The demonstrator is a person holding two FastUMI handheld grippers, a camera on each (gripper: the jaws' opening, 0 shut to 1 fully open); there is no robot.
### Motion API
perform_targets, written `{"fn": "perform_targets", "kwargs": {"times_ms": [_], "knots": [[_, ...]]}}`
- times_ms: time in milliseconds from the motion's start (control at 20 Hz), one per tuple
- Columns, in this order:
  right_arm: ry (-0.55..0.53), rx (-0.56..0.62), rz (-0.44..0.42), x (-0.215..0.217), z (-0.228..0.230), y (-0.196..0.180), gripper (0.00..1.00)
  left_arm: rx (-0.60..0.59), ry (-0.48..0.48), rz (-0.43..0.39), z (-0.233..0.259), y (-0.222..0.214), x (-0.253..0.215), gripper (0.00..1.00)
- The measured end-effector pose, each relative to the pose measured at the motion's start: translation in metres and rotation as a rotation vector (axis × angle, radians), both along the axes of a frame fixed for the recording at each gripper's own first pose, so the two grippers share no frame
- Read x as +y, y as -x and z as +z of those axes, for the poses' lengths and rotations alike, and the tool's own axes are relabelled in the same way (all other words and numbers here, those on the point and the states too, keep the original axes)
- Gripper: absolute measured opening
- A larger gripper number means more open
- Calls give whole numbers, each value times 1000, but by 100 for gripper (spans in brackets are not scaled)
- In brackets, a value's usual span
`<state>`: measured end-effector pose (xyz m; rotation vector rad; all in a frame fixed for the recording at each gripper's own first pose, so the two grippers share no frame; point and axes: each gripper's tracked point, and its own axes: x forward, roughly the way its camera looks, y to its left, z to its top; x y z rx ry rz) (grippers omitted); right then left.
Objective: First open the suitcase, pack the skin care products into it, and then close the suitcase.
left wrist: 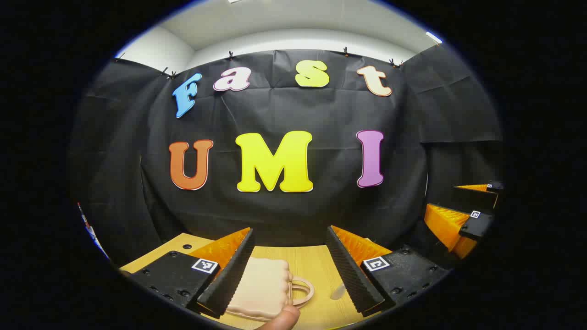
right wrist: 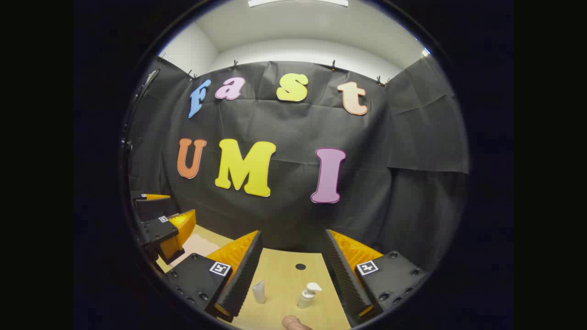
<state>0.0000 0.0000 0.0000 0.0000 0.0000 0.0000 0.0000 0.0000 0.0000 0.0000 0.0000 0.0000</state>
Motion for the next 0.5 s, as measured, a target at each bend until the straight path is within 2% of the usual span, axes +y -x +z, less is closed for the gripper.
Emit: {"fn": "perform_targets", "kwargs": {"times_ms": [500], "knots": [[-3,2,-14,-5,-3,-3,80,40,41,-2,-11,-6,-6,99]]}}
